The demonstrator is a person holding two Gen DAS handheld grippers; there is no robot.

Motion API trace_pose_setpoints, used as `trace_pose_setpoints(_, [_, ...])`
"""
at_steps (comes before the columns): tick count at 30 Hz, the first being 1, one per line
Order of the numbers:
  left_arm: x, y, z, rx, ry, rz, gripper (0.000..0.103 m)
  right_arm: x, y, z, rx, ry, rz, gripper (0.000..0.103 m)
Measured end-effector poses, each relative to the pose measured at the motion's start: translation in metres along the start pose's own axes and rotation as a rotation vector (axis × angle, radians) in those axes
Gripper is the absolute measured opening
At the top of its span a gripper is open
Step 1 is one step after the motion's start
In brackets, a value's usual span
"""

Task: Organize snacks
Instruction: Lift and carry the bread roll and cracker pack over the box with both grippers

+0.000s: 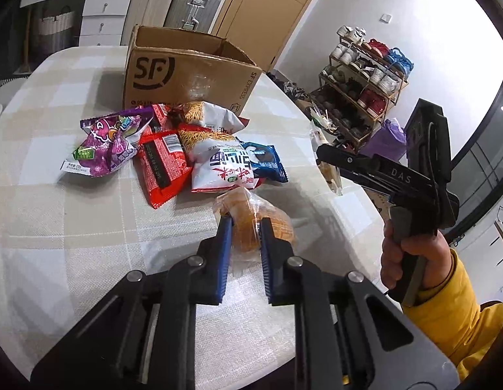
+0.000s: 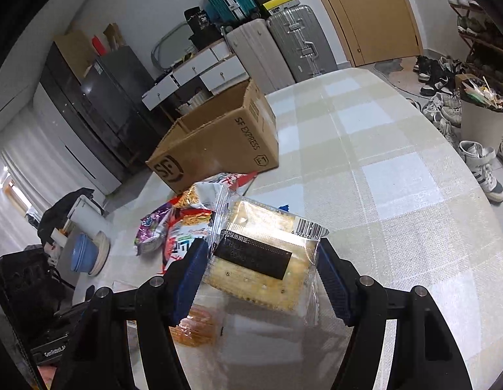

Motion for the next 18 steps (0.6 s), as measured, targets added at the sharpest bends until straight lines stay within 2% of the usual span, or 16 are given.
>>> trace_pose_setpoints(12, [0.022, -0.002, -0.047, 0.008, 0.091, -0.009, 0.013, 0.000, -0.005, -0.014, 0.034, 0.017, 0.006, 0.068])
trace_pose_setpoints(18, [0.046, -0.004, -0.077, 0.004, 0.142, -0.002, 0.013, 0.011, -0.021, -0.028, 0.056, 0.048, -0.030, 0.068])
Point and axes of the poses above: each gripper's, at about its wrist camera, not at the fingertips, and z roughly the way its jaws point, y to its right, x to its top, the point moved 5 cm from there along z, roughly the way its jaws point, and after that the axes turned 4 degrees about z, right-handed, at the moved point
